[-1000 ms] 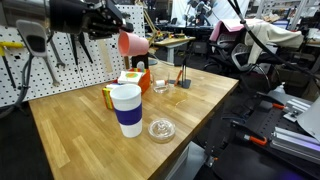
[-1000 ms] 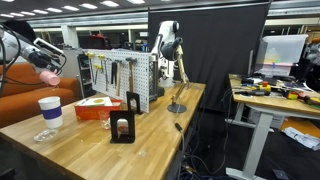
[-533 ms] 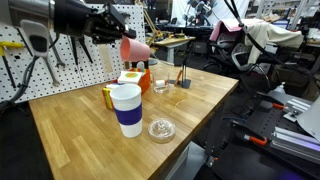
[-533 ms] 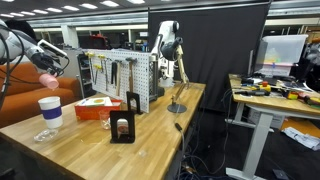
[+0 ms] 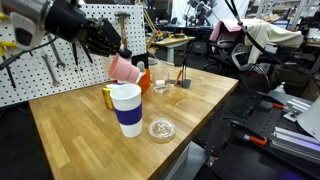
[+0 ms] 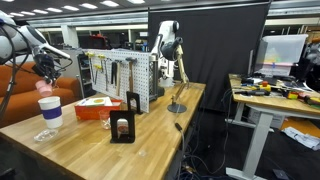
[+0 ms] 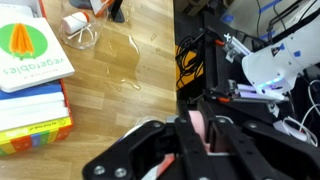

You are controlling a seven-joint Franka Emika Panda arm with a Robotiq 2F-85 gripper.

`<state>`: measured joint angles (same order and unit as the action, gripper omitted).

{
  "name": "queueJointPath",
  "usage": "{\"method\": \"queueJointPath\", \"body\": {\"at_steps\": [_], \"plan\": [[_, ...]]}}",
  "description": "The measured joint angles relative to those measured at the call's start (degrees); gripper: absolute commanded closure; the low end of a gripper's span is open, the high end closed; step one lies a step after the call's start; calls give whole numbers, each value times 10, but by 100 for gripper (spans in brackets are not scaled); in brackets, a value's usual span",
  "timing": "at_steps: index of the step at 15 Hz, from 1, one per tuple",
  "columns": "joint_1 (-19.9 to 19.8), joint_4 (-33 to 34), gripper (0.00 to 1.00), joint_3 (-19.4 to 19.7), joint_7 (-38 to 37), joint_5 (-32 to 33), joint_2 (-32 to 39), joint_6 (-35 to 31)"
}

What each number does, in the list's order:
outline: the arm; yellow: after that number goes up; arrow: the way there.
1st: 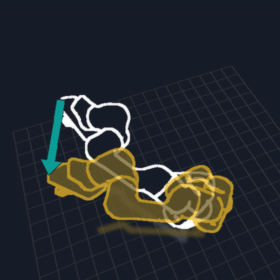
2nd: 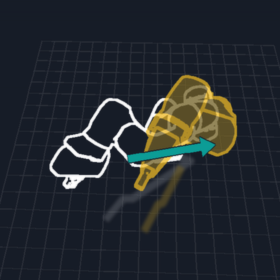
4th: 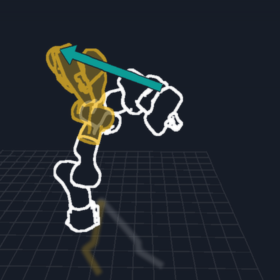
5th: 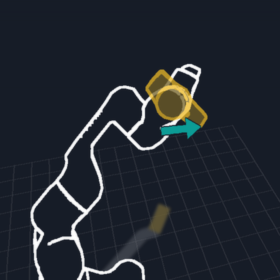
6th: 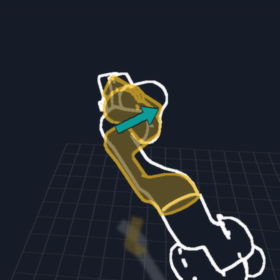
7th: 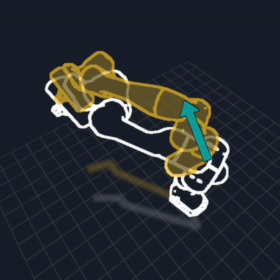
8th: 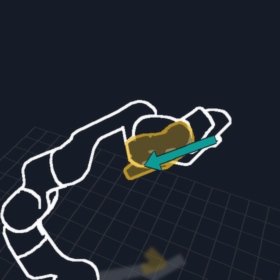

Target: Pick up the pink cup from the table and pour the water in it in the white cup.

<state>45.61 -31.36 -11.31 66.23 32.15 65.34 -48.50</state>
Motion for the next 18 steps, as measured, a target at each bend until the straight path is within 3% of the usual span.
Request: {"method": "queueJointPath", "body": {"at_steps": [5,11,18], "plan": [[-16,54,96,35,-76,-91,0,-48],[-19,110,96,62,-161,-136,-15,-61],[-32,110,96,65,-359,-202,-55,-64]]}}
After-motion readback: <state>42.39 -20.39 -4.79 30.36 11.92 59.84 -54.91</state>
